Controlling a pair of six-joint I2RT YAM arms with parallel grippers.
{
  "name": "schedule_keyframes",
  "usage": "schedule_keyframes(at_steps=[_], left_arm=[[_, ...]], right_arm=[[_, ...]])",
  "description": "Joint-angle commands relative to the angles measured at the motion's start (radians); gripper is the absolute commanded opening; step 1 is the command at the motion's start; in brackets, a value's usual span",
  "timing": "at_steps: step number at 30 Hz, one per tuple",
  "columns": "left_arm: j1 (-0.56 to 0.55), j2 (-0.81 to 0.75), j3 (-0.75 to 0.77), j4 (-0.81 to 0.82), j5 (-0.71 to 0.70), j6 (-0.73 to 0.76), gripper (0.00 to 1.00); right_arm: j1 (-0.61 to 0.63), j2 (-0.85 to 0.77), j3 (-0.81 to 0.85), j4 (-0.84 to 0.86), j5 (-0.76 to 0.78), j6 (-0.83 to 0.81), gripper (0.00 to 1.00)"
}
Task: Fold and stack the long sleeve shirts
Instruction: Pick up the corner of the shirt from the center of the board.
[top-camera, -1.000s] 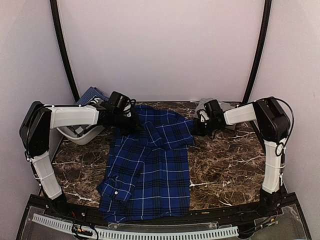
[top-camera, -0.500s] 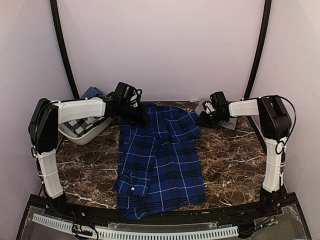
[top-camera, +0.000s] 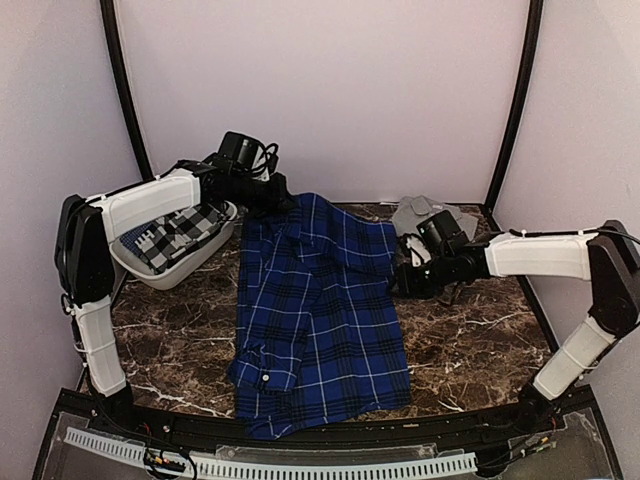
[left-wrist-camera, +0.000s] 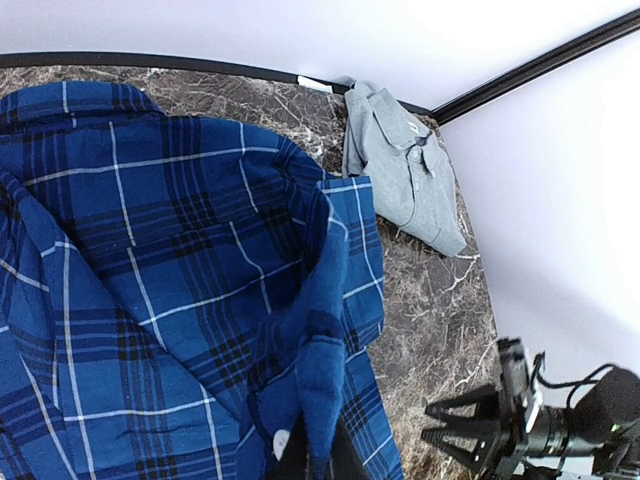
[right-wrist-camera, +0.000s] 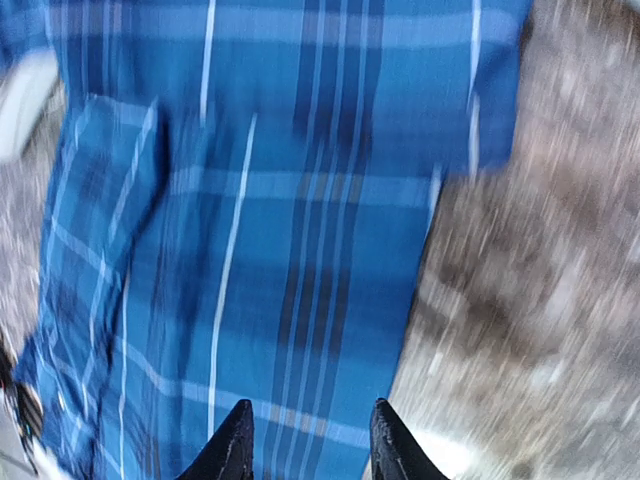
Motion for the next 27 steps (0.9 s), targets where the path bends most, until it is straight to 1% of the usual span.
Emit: schedule_keyframes(at_steps=[1, 6, 12, 19, 25, 27], left_arm=[[0.007, -0.060, 0.041, -0.029, 0.052, 0.040, 0.02], [0.008, -0.059, 0.046, -0.008, 0.092, 0.028, 0.02], [0.007, -0.050, 0.077, -0.010, 0.113, 0.025, 0.02], [0.007, -0.050, 0.089, -0.016, 0.115, 0.025, 0.02], [0.007, -0.049, 0.108, -0.033, 0.099, 0.035, 0.02], [0.007, -0.048, 0.119, -0.037, 0.097, 0.036, 0.02]], right_arm=[[0.084, -0.135, -0.140, -0.081, 0.090, 0.118, 0.37], [0.180, -0.278, -0.274, -0.099, 0.107, 0.244, 0.36], [0.363, -0.325, -0.370, -0.150, 0.149, 0.393, 0.35], [0.504, -0.322, -0.417, -0.175, 0.166, 0.517, 0.31], [0.597, -0.263, -0.396, -0.176, 0.189, 0.581, 0.31], [0.611, -0.237, -0.388, -0.182, 0.193, 0.590, 0.30]])
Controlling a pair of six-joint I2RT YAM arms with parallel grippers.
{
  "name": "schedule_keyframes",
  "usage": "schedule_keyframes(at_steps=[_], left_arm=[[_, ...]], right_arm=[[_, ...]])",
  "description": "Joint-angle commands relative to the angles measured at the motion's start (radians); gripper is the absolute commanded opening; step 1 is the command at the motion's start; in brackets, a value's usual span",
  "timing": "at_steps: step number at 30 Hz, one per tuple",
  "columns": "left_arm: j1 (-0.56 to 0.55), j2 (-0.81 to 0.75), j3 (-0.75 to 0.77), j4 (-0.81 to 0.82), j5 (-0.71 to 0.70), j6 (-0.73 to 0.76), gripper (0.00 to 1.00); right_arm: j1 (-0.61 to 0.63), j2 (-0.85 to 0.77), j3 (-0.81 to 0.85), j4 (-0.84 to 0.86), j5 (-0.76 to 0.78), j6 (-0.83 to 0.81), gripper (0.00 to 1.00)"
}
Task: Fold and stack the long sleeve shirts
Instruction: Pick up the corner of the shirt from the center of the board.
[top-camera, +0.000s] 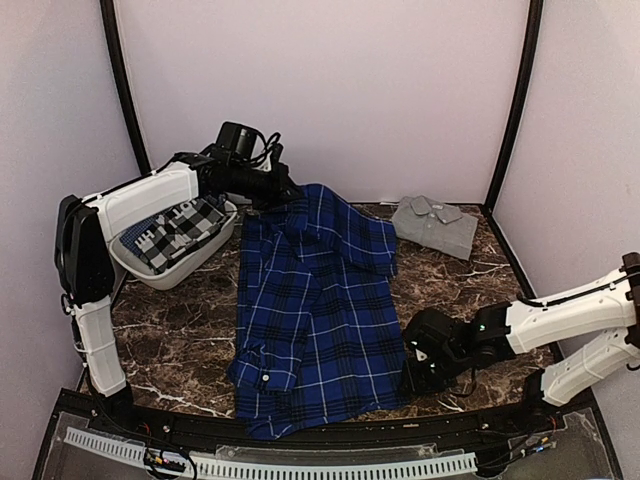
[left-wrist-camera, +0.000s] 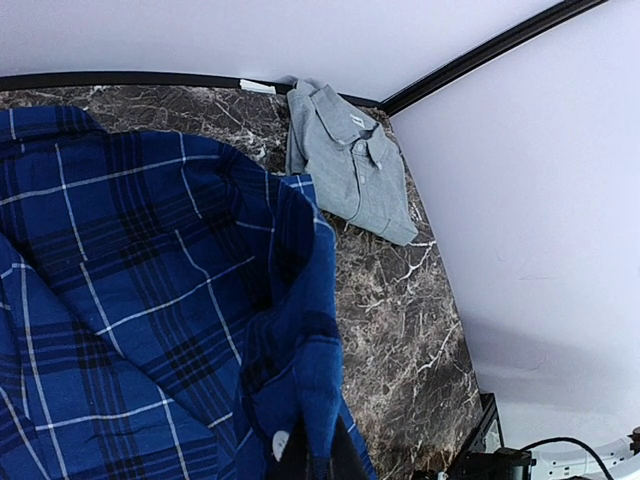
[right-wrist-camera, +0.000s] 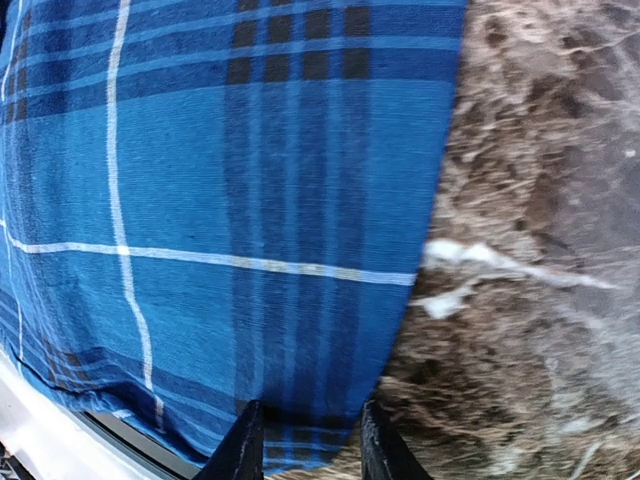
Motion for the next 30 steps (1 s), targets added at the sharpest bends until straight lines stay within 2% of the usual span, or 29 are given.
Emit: schedule_keyframes(at_steps=[1, 3, 8, 11, 16, 21, 26, 30], left_arm=[[0.000, -0.046, 0.056, -0.020, -0.005, 0.022, 0.02], [0.001, -0.043, 0.067, -0.026, -0.004, 0.022, 0.02], [0.001, -0.034, 0.135, -0.063, -0.017, 0.041, 0.02], [0.003, -0.029, 0.186, -0.089, -0.031, 0.058, 0.02], [0.027, -0.043, 0.259, -0.124, -0.059, 0.077, 0.02], [0.097, -0.069, 0.286, -0.146, -0.060, 0.080, 0.02], [0.157, -0.113, 0.277, -0.197, -0.083, 0.097, 0.01], [0.216, -0.192, 0.199, -0.219, -0.133, 0.118, 0.01]], right_arm=[[0.042, 0.062, 0.016, -0.019, 0.030, 0.064, 0.29], [0.051, 0.086, 0.027, -0.031, 0.063, 0.069, 0.26], [0.072, 0.106, 0.047, -0.050, 0.090, 0.085, 0.08], [0.072, 0.086, 0.055, -0.081, 0.116, 0.098, 0.03], [0.075, 0.013, 0.087, -0.151, 0.175, 0.123, 0.01], [0.089, -0.021, 0.135, -0.164, 0.201, 0.104, 0.01], [0.140, 0.031, 0.233, -0.142, 0.208, 0.036, 0.00], [0.177, 0.107, 0.307, -0.102, 0.183, -0.037, 0.00]])
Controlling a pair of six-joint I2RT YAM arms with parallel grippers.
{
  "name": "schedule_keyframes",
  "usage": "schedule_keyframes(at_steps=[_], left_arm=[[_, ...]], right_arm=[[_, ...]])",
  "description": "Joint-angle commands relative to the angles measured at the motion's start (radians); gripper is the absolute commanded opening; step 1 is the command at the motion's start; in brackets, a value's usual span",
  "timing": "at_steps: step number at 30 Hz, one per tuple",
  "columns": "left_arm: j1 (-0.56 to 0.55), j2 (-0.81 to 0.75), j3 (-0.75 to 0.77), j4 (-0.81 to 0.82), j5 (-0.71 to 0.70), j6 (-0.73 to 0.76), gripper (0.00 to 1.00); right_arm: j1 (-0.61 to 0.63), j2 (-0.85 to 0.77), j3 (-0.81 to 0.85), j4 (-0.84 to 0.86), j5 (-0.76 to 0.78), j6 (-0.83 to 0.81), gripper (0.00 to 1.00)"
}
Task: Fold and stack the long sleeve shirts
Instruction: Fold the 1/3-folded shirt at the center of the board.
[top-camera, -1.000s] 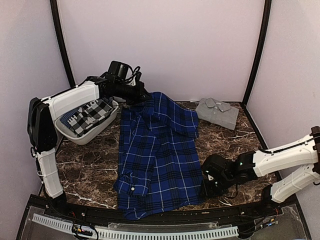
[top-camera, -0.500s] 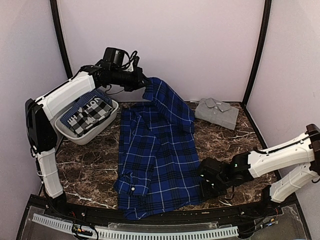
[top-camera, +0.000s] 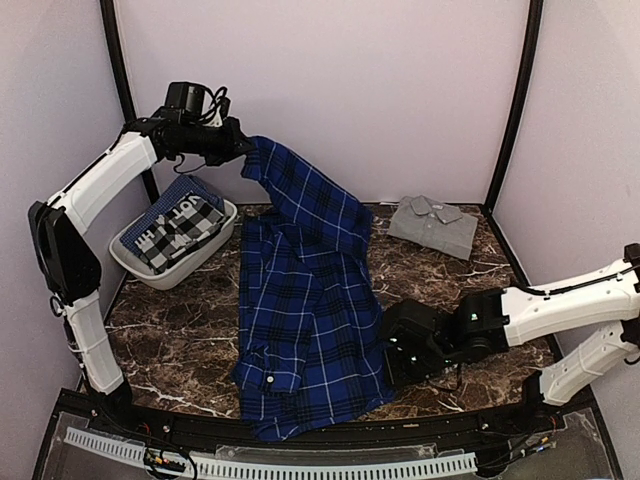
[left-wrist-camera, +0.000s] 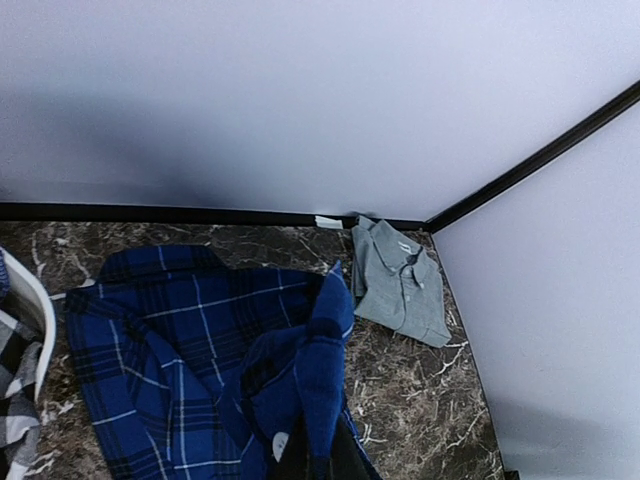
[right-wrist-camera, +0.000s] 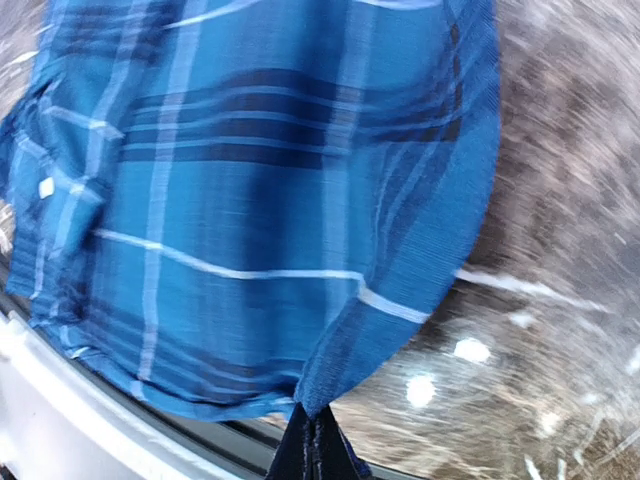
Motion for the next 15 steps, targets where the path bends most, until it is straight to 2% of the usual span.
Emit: schedule_keyframes(at_steps=[1, 9, 15], left_arm=[[0.052, -0.161, -0.084, -0.043, -0.064, 0.044, 0.01], [0.167, -0.343, -0.311, -0.047, -0.132, 0.059, 0.01], [0.211, -0.398, -0.386, -0.054, -0.171, 0.074, 0.01]], right_arm=[[0.043, 0.079, 0.071, 0.059, -0.018, -0.097, 0.01], [0.049, 0.199, 0.148, 0.099, -0.099, -0.200, 0.01], [0.049, 0.246, 0.174, 0.110, -0.148, -0.245, 0.02]])
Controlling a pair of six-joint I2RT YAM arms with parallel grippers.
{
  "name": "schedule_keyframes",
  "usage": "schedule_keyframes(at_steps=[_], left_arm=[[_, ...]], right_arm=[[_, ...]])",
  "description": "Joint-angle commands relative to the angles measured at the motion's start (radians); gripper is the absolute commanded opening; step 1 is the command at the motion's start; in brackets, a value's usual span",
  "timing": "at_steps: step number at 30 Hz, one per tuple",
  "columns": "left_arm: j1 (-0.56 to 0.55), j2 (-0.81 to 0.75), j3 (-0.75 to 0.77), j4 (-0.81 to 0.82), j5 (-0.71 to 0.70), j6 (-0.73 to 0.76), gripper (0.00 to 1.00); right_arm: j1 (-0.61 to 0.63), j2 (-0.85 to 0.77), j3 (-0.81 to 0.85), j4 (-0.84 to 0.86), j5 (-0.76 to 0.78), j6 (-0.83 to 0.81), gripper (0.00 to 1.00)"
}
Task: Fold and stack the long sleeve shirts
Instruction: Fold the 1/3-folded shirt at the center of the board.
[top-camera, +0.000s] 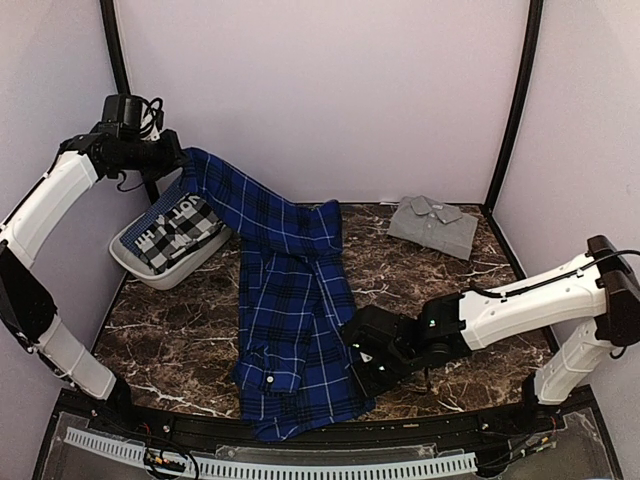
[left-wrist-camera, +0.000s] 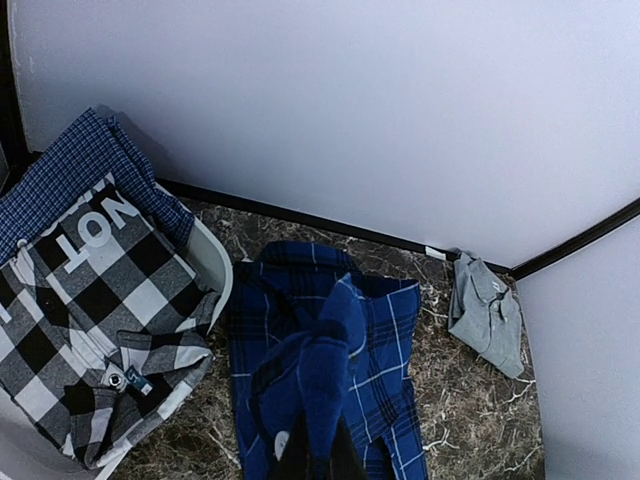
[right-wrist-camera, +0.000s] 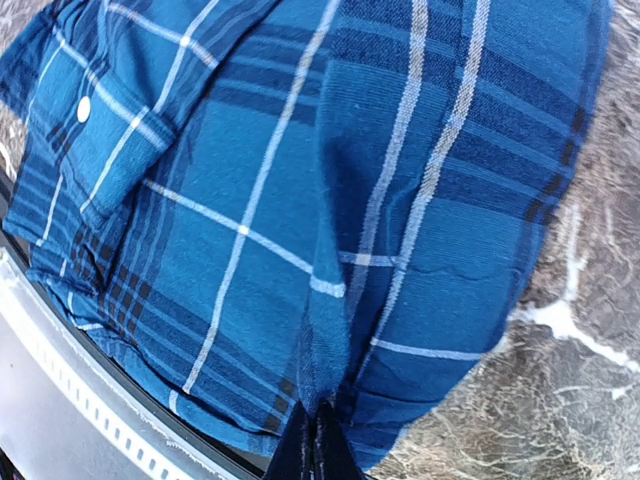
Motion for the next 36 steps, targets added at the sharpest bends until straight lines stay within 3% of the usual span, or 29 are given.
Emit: schedule_keyframes(at_steps=[1, 22, 31, 36], left_arm=[[0.029, -0.041, -0.035, -0.011, -0.035, 0.032, 0.02], [0.053, 0.008, 0.159, -0.022, -0.006, 0.054, 0.02], [0.052, 0.013, 0.114, -0.015, 0.015, 0.048, 0.02], [0.053, 0.016, 0.099, -0.012, 0.014, 0.049, 0.02]], right_arm=[[0.011, 0.032, 0.045, 0.026, -0.041, -0.062, 0.02], [0.010, 0.090, 0.170, 0.007, -0.159, -0.156, 0.06], [0.029, 0.018, 0.173, -0.142, 0.055, -0.102, 0.34], [0.061, 0.032, 0.166, -0.175, 0.092, -0.082, 0.46]])
